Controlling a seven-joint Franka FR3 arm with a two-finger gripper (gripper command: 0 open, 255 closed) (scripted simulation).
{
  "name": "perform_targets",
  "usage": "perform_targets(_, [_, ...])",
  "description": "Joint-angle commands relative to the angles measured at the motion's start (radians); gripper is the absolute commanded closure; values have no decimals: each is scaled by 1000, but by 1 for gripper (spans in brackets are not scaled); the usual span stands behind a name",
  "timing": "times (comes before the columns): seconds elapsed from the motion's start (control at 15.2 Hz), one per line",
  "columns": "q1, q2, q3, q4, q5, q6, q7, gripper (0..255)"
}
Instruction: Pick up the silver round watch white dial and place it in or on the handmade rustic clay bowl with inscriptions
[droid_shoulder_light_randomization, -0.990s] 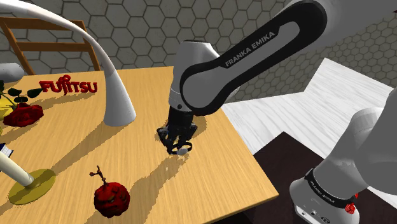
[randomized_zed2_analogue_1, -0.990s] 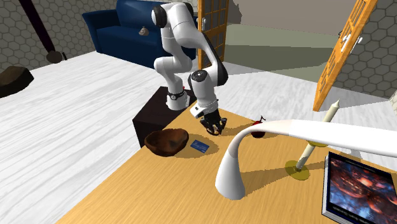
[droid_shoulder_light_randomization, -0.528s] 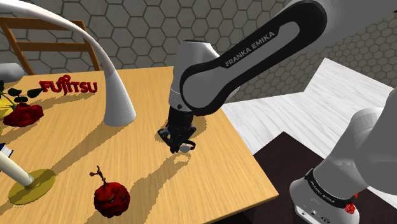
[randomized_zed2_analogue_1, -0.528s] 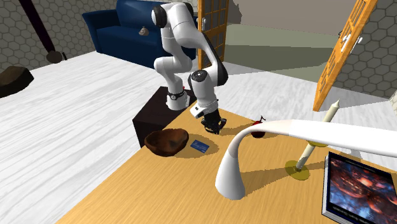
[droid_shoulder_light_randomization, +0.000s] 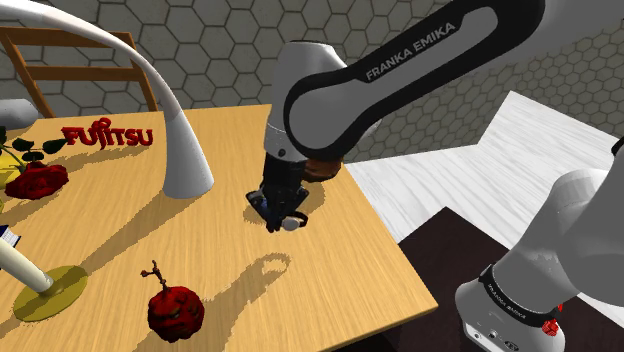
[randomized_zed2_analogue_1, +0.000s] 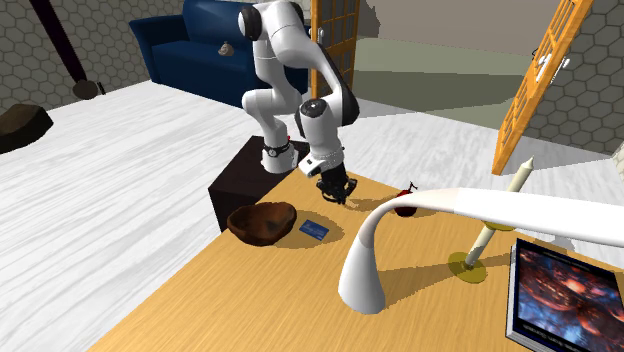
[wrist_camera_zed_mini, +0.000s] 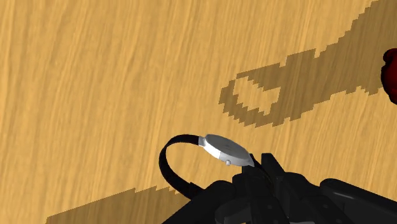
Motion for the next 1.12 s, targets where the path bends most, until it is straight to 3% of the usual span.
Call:
perform_targets(0.0, [-2, -21, -2, 8, -1, -29, 5, 255])
perform_targets(1.06, [-12, -132, -16, 116, -17, -243, 52, 255])
